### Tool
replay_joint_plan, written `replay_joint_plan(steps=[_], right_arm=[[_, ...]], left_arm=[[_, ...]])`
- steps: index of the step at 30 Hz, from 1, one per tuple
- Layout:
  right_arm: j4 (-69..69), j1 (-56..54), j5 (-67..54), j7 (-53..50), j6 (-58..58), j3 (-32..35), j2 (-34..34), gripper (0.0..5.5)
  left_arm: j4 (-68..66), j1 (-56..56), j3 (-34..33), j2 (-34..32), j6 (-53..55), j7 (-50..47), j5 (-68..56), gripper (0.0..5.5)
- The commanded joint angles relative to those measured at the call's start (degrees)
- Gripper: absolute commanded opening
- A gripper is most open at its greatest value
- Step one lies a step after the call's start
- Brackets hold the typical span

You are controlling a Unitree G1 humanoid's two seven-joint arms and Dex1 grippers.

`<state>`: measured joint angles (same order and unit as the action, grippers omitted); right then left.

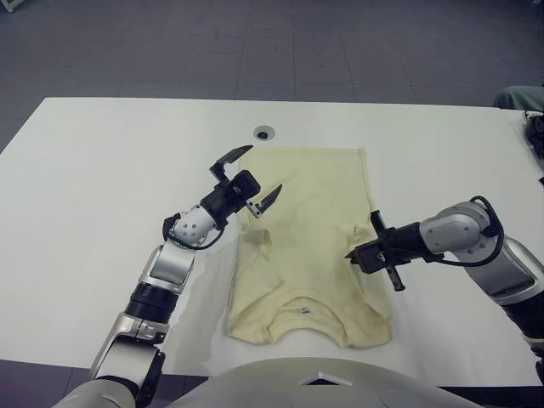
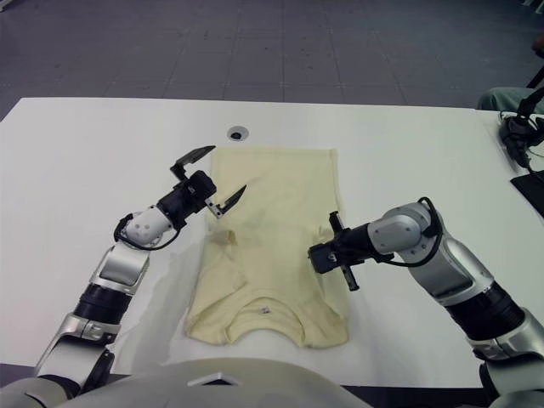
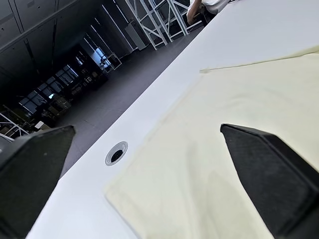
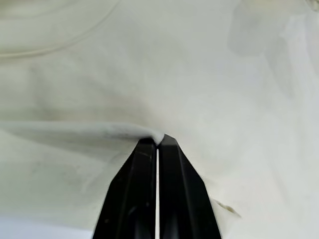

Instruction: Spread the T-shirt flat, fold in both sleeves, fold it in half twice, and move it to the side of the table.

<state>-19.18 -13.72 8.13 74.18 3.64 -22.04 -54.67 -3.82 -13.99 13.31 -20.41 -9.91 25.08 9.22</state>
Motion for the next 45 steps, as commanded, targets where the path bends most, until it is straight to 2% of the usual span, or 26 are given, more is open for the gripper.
replay_joint_plan(steps=[1, 17, 22, 27, 32, 36, 39, 41, 45], right_arm=[[-1.22, 0.73, 0.13, 0.27, 0.13, -0.86, 0.33, 0.02], [2.32, 0.70, 1.30, -3.04, 1.65, -2.48, 4.64, 0.02], [1.97, 1.44, 1.12, -2.47, 3.78, -2.11, 3.94, 0.69], [0.59, 1.70, -4.53, -2.69, 7.86, 0.48, 5.82, 1.53], [2.94, 1.33, -9.62, -6.57, 11.49, 6.26, 7.97, 2.26], [1.82, 3.98, -16.81, -8.92, 15.05, 15.31, 7.53, 2.90], [-0.39, 8.82, -24.59, -7.58, 15.50, 23.71, 6.56, 3.36], [-1.74, 13.01, -27.17, -7.20, 15.41, 27.97, 5.50, 3.70], [-8.36, 25.51, -25.35, -8.51, 14.58, 33.76, 3.32, 4.35]], left_arm=[[0.15, -0.17, 0.14, -0.23, 0.64, 0.66, 0.34, 5.40], [0.07, 0.08, 0.06, -0.56, 0.54, 1.20, 0.27, 5.40], [0.33, 0.24, -0.07, -0.76, 0.65, 1.25, 0.18, 5.40], [0.48, 0.39, -0.21, -0.88, 0.69, 1.25, 0.10, 5.40], [1.37, 0.18, -0.27, -1.20, 0.86, 1.86, -0.22, 5.40], [5.67, 0.14, -1.49, -2.58, 2.60, 5.16, -3.34, 5.40], [12.13, 1.96, -2.98, -4.47, 5.69, 11.06, -10.46, 5.40], [16.82, 5.23, -4.41, -8.09, 7.73, 15.75, -14.85, 5.40], [26.31, 17.12, -8.66, -19.75, 6.76, 24.25, -16.28, 5.40]])
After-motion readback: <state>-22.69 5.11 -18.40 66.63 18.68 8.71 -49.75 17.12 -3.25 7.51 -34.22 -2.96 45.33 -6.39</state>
